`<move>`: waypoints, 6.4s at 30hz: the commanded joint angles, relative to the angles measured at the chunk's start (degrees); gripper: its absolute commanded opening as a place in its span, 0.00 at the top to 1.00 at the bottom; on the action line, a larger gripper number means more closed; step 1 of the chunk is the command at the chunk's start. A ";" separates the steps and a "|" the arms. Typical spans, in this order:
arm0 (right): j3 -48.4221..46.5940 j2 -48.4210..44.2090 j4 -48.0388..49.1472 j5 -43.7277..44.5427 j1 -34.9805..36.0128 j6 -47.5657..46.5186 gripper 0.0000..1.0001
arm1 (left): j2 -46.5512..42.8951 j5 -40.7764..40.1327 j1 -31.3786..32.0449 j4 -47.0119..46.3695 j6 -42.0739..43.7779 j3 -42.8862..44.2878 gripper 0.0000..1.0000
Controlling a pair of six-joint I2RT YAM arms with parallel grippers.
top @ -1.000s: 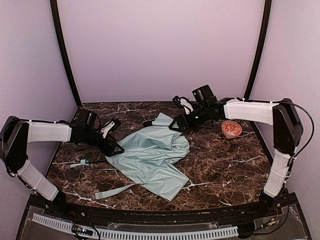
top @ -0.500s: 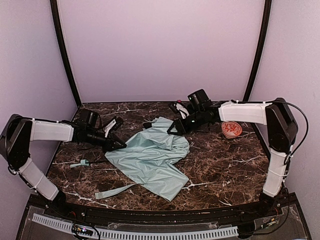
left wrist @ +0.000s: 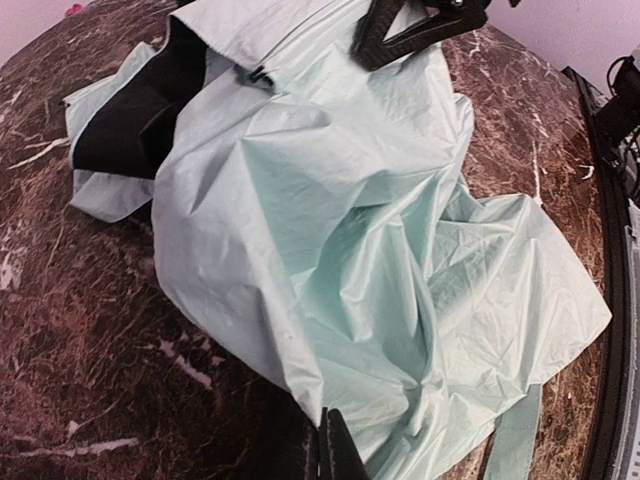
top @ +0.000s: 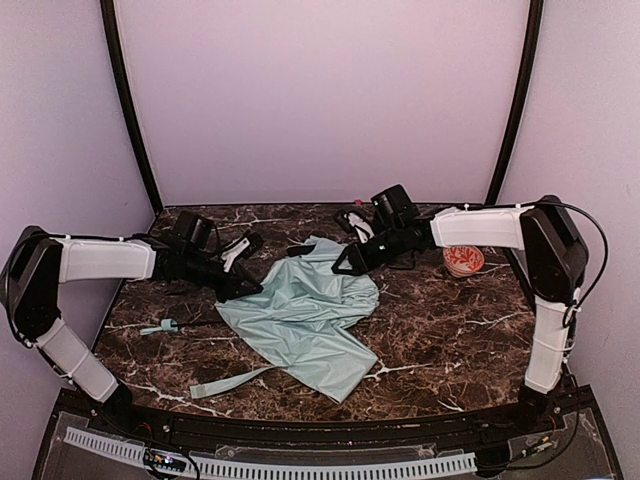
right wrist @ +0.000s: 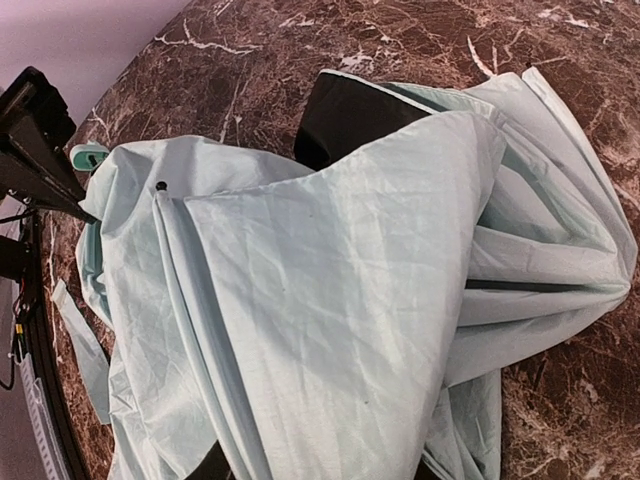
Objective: Put away the umbrella
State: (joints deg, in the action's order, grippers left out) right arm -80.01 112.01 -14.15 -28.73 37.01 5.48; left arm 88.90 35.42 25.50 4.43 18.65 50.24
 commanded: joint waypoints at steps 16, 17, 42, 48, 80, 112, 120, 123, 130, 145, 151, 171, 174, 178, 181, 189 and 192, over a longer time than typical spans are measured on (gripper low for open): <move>-4.71 5.59 -2.09 -6.53 1.54 -1.07 0.70 | 1.07 0.33 16.87 -12.35 -11.78 12.13 1.00; -4.67 5.79 -2.02 -7.19 1.75 -1.10 0.71 | 2.02 1.20 17.72 -12.90 -11.85 13.66 1.00; 0.98 -10.47 -0.64 -8.11 -5.38 3.16 0.44 | -4.10 -13.10 18.62 -17.01 -13.75 7.27 1.00; 9.50 -18.85 3.88 -3.76 -1.43 5.00 0.43 | -3.21 -12.84 18.36 -16.98 -15.69 8.52 1.00; 15.23 -14.06 15.44 -12.09 4.33 10.76 1.00 | -4.31 -18.55 16.93 -9.59 -15.34 12.06 0.20; 3.71 3.81 6.77 -11.34 -8.54 8.77 1.00 | 2.80 -9.72 23.20 -0.08 -3.08 6.36 0.09; 4.16 3.42 6.33 -11.27 -9.08 7.88 1.00 | -2.88 -16.98 23.11 -4.55 -0.12 0.23 0.07; 4.32 3.12 6.55 -11.51 -9.19 7.80 1.00 | -4.56 -24.99 22.35 -6.43 -1.72 -2.66 0.02; 4.26 3.29 6.67 -11.95 -9.49 7.42 1.00 | -2.74 -24.07 15.99 -9.48 -13.82 -4.30 0.05; 4.57 3.25 7.38 -12.78 -9.86 7.60 1.00 | 11.02 -24.90 18.65 -15.71 -17.60 2.72 0.48; 4.66 3.45 6.59 -12.79 -9.87 6.84 1.00 | 6.12 -24.20 18.76 -19.27 -15.60 -0.09 1.00; 5.90 0.26 -12.10 -19.32 2.47 -10.44 1.00 | -0.49 -67.83 34.82 21.91 14.31 36.06 1.00; 6.00 -0.21 -16.03 -24.83 2.98 -15.41 1.00 | -1.20 -65.82 34.88 21.06 15.50 36.06 1.00; 5.38 -0.39 -15.59 -21.08 1.48 -14.02 0.90 | -1.15 -64.51 34.86 21.03 15.96 35.45 1.00; 6.63 -3.53 -11.10 -21.93 -0.65 -10.91 0.86 | -0.93 -64.46 34.86 21.06 15.92 34.69 1.00; 18.72 -20.15 4.12 -6.78 -6.97 2.58 0.51 | -1.14 -64.16 34.81 21.58 14.81 32.79 1.00; 21.59 -26.21 9.44 -2.76 -5.82 6.35 0.48 | -1.10 -63.49 34.81 21.40 14.80 32.81 1.00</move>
State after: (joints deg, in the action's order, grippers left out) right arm -62.11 91.24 -14.06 -40.82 29.39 5.28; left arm 88.82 -28.32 60.27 25.52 33.85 83.83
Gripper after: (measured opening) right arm 0.507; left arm 0.006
